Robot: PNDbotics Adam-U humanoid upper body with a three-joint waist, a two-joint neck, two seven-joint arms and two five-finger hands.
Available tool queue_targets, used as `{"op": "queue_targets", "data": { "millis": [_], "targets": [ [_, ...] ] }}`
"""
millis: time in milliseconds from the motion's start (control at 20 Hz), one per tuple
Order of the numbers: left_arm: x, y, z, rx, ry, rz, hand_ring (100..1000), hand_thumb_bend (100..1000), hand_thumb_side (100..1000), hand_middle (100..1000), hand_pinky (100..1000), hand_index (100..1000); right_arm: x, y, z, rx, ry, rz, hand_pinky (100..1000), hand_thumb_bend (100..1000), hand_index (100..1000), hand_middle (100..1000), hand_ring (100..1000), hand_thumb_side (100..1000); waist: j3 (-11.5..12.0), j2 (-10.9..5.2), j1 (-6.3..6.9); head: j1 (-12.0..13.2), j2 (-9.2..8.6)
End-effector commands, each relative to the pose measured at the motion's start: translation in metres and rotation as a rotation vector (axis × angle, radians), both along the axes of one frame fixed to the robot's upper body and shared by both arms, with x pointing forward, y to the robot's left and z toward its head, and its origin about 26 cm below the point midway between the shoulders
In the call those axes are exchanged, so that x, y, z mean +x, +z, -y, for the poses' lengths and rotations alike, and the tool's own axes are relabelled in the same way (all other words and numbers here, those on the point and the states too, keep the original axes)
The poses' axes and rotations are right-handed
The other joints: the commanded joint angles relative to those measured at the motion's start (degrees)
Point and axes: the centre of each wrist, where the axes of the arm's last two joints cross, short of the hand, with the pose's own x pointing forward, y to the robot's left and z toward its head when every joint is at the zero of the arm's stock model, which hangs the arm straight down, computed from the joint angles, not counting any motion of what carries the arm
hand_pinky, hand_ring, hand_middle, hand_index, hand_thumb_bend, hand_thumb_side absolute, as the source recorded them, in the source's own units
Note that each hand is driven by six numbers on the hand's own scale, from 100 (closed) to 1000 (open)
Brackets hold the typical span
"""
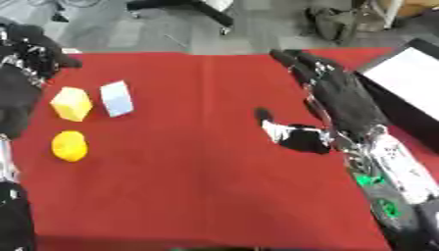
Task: Pick up the objects with one hand, pass them to the other hand, and then place them into the box on the other side of the table.
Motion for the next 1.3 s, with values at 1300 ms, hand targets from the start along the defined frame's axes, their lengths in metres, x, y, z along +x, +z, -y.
{"op": "queue_targets", "data": {
  "millis": [1300],
  "targets": [
    [0.058, -0.059, -0.156, 1.61, 0.274, 0.121, 636, 583, 203, 654, 713, 791, -0.001, 0.004, -0.004, 0.019, 0.017, 0.021, 735, 202, 960, 810, 713, 546, -1.81, 0.06, 0.9, 0.13, -0.14]
  ]
}}
